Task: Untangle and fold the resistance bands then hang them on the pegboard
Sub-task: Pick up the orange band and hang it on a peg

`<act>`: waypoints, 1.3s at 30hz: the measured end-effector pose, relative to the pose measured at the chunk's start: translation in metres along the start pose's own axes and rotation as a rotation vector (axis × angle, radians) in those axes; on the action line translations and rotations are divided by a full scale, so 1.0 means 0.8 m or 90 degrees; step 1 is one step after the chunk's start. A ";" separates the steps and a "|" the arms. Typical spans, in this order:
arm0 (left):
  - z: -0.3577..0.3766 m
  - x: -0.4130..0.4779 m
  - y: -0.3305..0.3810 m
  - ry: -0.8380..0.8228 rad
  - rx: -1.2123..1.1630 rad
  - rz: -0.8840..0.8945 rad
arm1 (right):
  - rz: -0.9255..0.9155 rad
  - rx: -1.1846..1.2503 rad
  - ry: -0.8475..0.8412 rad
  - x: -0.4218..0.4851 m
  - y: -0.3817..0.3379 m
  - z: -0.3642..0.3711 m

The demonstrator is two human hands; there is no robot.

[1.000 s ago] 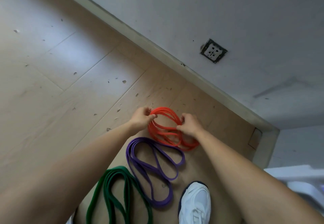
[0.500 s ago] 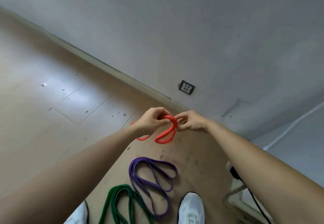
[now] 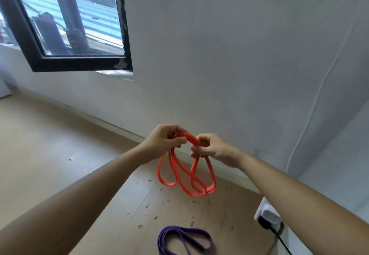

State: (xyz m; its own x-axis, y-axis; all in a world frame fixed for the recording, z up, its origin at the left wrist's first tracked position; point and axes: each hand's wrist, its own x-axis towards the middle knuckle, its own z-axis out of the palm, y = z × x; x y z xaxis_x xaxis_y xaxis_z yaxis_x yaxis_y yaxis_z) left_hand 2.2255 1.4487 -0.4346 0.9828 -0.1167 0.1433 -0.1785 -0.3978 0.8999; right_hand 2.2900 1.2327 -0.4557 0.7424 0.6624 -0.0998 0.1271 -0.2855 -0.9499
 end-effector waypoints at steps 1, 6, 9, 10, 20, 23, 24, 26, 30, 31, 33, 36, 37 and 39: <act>-0.005 0.000 0.011 0.004 0.009 0.012 | -0.014 0.017 0.010 -0.006 -0.016 -0.004; -0.027 0.007 0.065 -0.044 0.037 0.044 | -0.106 0.000 0.094 -0.035 -0.111 -0.040; -0.034 0.013 0.096 -0.040 0.002 0.061 | -0.159 -0.018 0.138 -0.046 -0.168 -0.066; -0.038 0.014 0.105 -0.033 -0.007 0.064 | -0.179 -0.023 0.160 -0.050 -0.185 -0.076; -0.110 0.041 0.221 0.043 -0.114 0.076 | -0.240 -0.184 0.225 -0.059 -0.319 -0.132; -0.120 0.053 0.259 0.038 -0.130 0.093 | -0.264 -0.200 0.231 -0.054 -0.362 -0.130; -0.123 0.057 0.271 0.046 -0.139 0.103 | -0.273 -0.208 0.231 -0.051 -0.375 -0.130; -0.131 0.068 0.293 0.072 -0.176 0.124 | -0.292 -0.221 0.242 -0.046 -0.398 -0.131; -0.159 0.087 0.331 0.130 -0.237 0.152 | -0.324 -0.215 0.275 -0.040 -0.437 -0.146; -0.167 0.091 0.340 0.139 -0.245 0.158 | -0.330 -0.214 0.274 -0.040 -0.445 -0.151; -0.179 0.098 0.357 0.140 -0.265 0.167 | -0.337 -0.218 0.261 -0.041 -0.462 -0.162; -0.196 0.110 0.379 0.141 -0.296 0.174 | -0.333 -0.242 0.241 -0.042 -0.480 -0.177; -0.201 0.114 0.386 0.136 -0.304 0.176 | -0.327 -0.252 0.235 -0.041 -0.483 -0.184; -0.212 0.122 0.400 0.114 -0.313 0.178 | -0.308 -0.269 0.219 -0.039 -0.489 -0.196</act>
State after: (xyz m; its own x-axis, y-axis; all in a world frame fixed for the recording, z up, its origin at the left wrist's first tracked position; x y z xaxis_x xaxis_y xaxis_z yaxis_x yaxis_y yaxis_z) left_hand 2.2723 1.4645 -0.0628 0.9019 0.0159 0.4317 -0.4311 0.0991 0.8969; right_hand 2.3204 1.2149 -0.0347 0.6950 0.5469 0.4667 0.6847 -0.3053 -0.6618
